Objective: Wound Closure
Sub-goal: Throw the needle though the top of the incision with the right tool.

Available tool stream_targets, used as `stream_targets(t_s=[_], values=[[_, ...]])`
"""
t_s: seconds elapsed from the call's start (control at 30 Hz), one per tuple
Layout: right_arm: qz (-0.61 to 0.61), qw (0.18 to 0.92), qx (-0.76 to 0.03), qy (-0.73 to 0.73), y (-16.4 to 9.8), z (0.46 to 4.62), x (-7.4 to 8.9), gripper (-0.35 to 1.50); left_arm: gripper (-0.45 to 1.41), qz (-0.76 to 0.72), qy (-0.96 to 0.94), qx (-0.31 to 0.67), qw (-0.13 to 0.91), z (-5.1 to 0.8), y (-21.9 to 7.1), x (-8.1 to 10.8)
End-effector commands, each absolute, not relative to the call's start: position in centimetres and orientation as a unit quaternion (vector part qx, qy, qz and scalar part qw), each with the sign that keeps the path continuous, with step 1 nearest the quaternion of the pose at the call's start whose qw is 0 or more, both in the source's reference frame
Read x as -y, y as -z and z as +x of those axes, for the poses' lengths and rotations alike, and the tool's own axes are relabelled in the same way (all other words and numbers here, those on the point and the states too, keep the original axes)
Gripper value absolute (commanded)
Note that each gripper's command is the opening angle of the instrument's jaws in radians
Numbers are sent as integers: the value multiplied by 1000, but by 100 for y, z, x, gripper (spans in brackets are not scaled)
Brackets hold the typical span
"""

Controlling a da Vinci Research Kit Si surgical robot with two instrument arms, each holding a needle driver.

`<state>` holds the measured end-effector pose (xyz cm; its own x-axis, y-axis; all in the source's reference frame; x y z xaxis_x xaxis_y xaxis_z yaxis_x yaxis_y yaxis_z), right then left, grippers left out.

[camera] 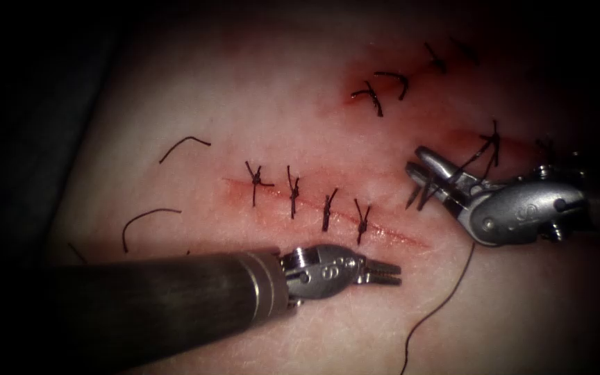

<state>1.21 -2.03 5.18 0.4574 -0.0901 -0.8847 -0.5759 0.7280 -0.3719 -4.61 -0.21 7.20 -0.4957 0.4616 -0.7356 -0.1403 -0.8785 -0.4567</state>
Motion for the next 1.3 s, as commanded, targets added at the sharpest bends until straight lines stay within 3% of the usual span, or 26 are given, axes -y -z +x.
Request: stream_targets(t_s=[0.03,0.6,1.3], values=[[-334,785,-499,-154,-527,130,205,-35,-27,-470,-847,172,178,-467,-728,25],[-333,792,-496,-131,-543,129,220,-35,-11,-460,-849,174,191,-458,-722,30],[-338,789,-497,-130,-530,120,217,-35,-8,-456,-852,172,193,-462,-724,32]])
